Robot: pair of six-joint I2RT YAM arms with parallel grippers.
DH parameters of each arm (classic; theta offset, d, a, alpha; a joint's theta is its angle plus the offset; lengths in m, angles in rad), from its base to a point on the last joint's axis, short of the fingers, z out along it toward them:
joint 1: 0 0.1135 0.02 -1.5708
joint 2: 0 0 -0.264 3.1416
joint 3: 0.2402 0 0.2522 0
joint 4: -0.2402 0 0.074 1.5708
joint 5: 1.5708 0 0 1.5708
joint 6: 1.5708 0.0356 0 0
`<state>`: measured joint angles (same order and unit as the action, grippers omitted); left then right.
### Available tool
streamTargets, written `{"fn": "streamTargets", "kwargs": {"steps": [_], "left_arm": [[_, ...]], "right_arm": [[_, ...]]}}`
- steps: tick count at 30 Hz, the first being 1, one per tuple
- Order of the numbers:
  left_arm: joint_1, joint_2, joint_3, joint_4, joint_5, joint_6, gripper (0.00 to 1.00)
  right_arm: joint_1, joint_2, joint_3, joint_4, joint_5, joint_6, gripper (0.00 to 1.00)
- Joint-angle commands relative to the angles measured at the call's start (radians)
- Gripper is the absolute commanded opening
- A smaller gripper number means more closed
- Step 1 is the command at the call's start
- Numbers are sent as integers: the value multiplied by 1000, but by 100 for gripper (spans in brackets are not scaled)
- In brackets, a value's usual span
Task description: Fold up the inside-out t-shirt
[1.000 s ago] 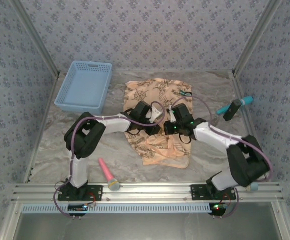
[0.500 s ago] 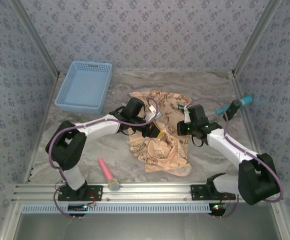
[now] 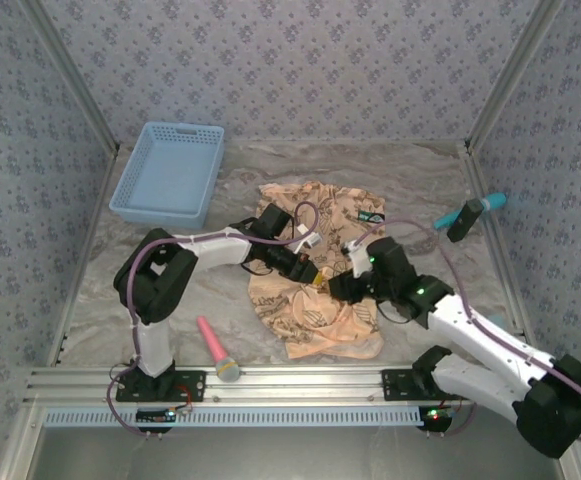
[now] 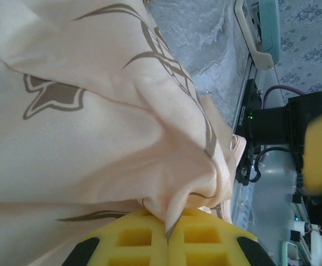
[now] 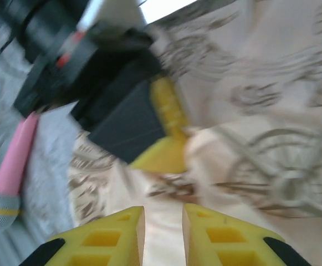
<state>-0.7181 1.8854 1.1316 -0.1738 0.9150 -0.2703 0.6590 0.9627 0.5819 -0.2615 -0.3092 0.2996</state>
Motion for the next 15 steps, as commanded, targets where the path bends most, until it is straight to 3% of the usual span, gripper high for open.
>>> {"fn": "streamTargets", "kwargs": {"steps": [1,4,10,15], "left_arm": [[-1,-3,45,-43,73,-29,0],[0,-5,36,-49,90,-26,0],[-1,-29,10,-56,111,-10,0],[0,-25,15,-83,138,25,0]], "right_arm": [[47,110,-49,122,30,81,27],[48,209,-43,159,197,153,26],[42,284,-14,128,411,192,27],[36,311,-15,145,438,181,38]]}}
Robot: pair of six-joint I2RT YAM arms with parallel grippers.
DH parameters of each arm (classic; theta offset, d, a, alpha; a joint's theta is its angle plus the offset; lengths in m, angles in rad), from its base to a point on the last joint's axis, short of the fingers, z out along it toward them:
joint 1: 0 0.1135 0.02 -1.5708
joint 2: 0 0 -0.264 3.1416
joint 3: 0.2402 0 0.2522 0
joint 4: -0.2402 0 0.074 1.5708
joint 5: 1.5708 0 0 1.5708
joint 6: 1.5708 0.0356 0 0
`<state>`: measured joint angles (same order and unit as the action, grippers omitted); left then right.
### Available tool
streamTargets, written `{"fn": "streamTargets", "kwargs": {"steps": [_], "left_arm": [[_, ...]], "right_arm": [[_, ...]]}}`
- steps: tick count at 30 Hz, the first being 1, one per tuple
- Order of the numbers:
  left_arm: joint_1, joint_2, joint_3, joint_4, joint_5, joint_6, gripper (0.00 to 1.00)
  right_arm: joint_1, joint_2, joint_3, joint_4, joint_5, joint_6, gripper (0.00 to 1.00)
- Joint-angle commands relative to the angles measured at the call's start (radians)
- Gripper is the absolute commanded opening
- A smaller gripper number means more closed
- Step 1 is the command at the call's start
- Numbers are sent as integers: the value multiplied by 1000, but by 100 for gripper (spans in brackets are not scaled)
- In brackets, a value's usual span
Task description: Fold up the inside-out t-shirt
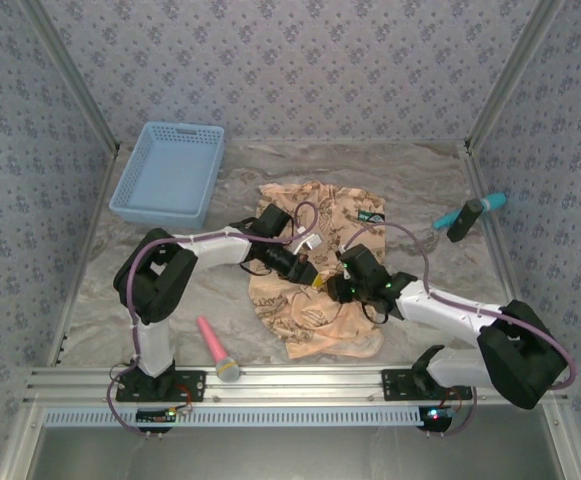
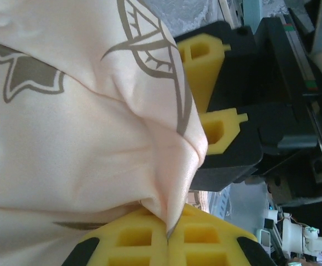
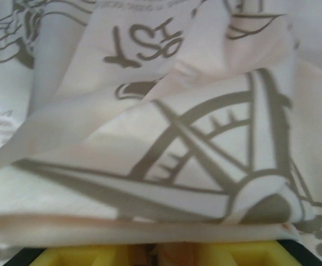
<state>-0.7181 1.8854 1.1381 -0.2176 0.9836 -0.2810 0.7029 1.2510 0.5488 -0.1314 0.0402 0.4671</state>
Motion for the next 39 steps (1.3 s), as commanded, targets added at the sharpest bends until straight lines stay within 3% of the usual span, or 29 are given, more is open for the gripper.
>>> {"fn": "streamTargets", "kwargs": {"steps": [1,5,9,11,13,19,21,23,28,33,36,39], "left_arm": [[-2,-22,9,-39,74,39,0],[-1,2,18,-28,64,39,0],[3,27,25,-17,50,34,0],[12,24,21,-28,34,38,0],[35,11,3,-29,14,43,0],[106,45,19,-90,-170,110,10],[109,76,38,-78,-233,117,15],[108,90,37,-23,-288,93,20],[97,73,11,57,-415,59,35],[93,13,-47,90,-346,74,41],[92,-90,-114,80,-362,95,43],[91,-167,-155,33,-381,90,44]], "right_arm": [[-6,37,15,25,89,16,41],[14,122,8,115,43,18,42],[27,164,2,159,55,30,8],[19,131,5,160,2,5,0],[-14,71,1,171,-129,-49,0],[-221,-56,8,158,-863,-242,0],[-264,-48,29,122,-1016,-264,0],[-271,-29,71,31,-1090,-317,0],[-278,33,57,60,-1032,-302,0],[-326,170,76,33,-995,-292,0],[-355,228,106,-39,-844,-262,4],[-377,233,112,-101,-536,-173,18]]}}
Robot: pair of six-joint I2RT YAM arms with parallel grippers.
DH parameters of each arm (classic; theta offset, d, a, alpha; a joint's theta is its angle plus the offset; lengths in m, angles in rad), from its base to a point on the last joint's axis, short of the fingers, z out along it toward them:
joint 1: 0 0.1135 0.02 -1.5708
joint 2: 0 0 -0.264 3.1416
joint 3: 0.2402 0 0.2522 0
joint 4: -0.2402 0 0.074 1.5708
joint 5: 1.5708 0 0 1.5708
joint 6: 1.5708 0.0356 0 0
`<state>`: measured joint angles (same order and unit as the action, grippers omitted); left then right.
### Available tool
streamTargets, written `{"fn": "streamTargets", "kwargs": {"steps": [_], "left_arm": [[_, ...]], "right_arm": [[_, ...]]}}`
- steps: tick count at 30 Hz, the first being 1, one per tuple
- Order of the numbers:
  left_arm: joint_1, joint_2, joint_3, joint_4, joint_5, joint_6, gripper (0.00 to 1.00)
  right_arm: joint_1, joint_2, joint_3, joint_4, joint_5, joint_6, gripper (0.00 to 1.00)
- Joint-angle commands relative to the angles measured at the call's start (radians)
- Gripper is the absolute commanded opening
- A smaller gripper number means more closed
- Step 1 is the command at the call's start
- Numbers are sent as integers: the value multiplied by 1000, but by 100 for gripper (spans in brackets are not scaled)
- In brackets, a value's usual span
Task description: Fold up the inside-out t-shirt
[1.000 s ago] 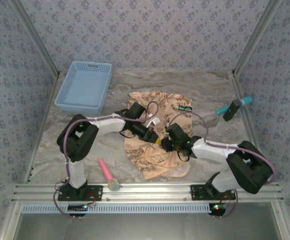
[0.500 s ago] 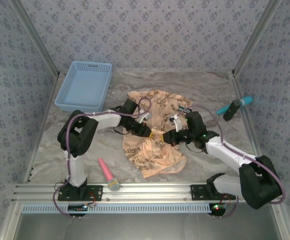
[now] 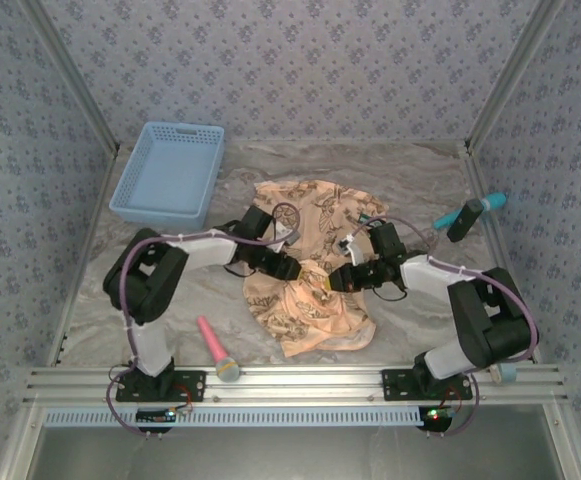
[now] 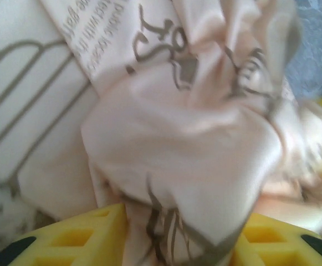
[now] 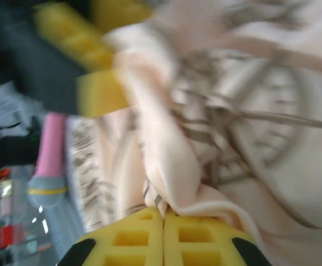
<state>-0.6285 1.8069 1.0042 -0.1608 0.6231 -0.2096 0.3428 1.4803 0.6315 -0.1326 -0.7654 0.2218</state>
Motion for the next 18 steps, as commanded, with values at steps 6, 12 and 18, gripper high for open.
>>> {"fn": "streamTargets", "kwargs": {"steps": [6,12,18], "left_arm": [[-125,-99,50,-129,-105,14,50],[-166,-60,108,-110,-117,-76,50],[-173,-21,69,-66,-140,-110,47]], "right_arm": [[118,76,112,-202,664,175,41],[243,56,241,-327,833,254,45],[183,-77,209,-322,560,196,43]]}}
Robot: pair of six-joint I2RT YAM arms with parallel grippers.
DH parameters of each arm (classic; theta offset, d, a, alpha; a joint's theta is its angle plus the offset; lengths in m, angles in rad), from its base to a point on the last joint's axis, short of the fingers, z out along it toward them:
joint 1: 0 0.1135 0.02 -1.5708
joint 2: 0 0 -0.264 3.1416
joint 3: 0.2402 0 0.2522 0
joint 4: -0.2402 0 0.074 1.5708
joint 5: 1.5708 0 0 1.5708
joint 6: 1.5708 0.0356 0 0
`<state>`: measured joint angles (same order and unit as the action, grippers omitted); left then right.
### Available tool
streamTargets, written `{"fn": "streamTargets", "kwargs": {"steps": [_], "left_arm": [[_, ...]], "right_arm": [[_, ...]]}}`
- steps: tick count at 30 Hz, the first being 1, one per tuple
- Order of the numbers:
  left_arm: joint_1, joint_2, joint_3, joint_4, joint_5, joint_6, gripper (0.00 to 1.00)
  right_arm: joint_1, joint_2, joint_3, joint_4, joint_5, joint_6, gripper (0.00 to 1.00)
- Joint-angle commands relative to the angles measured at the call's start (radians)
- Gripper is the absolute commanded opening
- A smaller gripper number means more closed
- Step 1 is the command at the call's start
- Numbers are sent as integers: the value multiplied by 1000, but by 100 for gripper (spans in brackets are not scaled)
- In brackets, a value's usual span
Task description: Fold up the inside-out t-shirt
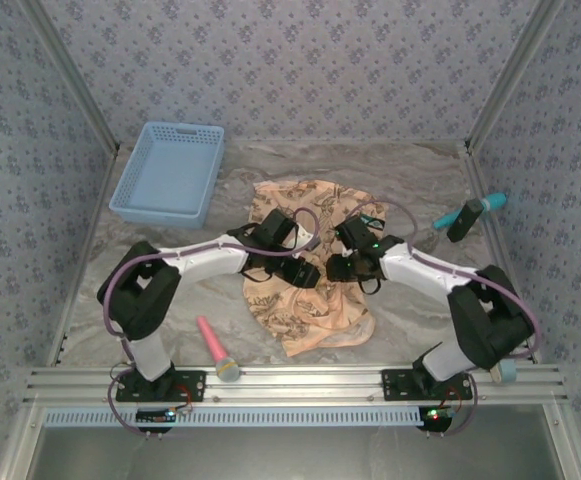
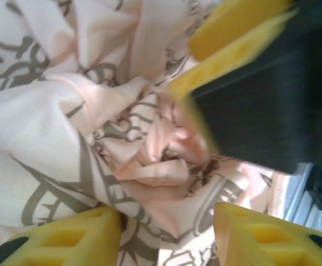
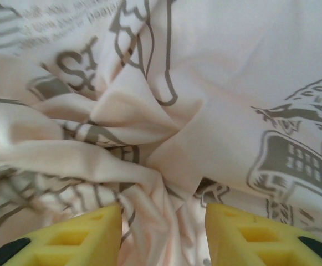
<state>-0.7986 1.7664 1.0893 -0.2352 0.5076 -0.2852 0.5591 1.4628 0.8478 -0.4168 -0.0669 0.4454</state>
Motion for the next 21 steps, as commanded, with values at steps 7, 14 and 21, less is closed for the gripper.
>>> {"fn": "streamTargets", "kwargs": {"steps": [7,14,21], "left_arm": [[37,-28,-122,137,36,-88,36],[106,-45,-229,259,83,-125,22],[113,-3,-241,333,136,-151,22]], "right_arm": [[-22,-27,11,-19,-388,-83,34],[42,116,91,-4,-320,-137,26],[80,227,105,24,-208,-159,35]]}}
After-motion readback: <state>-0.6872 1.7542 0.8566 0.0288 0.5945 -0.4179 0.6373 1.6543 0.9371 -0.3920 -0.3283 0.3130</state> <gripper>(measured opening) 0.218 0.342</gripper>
